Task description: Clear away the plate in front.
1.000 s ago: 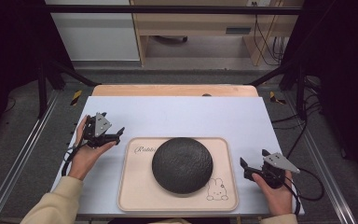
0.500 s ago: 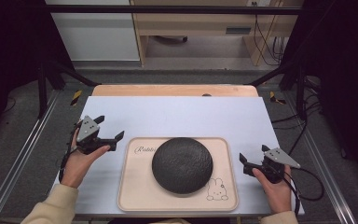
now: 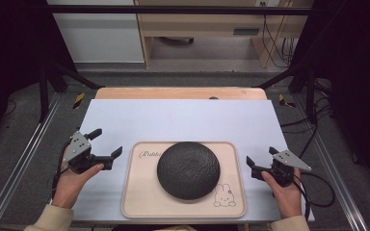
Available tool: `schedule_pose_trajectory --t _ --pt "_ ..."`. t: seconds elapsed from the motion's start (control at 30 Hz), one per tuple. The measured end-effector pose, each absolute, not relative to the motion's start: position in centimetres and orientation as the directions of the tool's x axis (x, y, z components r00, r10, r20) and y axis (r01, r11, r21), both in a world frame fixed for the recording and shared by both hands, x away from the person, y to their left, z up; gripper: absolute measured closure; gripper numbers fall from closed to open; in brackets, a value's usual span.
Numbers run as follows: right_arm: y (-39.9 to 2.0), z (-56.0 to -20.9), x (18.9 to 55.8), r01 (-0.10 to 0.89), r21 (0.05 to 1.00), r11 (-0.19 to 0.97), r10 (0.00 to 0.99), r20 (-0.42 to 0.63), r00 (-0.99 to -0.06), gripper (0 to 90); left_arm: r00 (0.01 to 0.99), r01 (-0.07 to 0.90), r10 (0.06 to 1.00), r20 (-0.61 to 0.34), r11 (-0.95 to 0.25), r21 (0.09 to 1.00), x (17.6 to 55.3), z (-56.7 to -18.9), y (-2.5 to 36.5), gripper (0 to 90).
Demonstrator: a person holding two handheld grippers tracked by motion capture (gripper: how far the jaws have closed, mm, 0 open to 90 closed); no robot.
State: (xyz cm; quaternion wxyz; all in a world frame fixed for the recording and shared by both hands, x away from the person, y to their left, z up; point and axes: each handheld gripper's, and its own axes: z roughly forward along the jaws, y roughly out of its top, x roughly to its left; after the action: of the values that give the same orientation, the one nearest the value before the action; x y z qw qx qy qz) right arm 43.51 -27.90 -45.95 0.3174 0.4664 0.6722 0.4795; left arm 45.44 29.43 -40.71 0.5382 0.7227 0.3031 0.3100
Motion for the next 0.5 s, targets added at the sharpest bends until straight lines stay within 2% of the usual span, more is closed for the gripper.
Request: schedule_pose_trajectory --t 0.23,0.5 --pt "-27.8 -45.9 43.3 0.317 0.943 0.100 0.924 0.030 -0.380 5.4 0.632 0.049 0.763 0.138 -0.217 0.975 43.8 -40.4 30.1 2.5" --pt "-28.0 -45.6 42.9 0.310 0.945 0.100 0.917 0.034 -0.398 5.3 0.646 0.040 0.751 0.135 -0.209 0.977 42.6 -40.9 30.7 2.5"
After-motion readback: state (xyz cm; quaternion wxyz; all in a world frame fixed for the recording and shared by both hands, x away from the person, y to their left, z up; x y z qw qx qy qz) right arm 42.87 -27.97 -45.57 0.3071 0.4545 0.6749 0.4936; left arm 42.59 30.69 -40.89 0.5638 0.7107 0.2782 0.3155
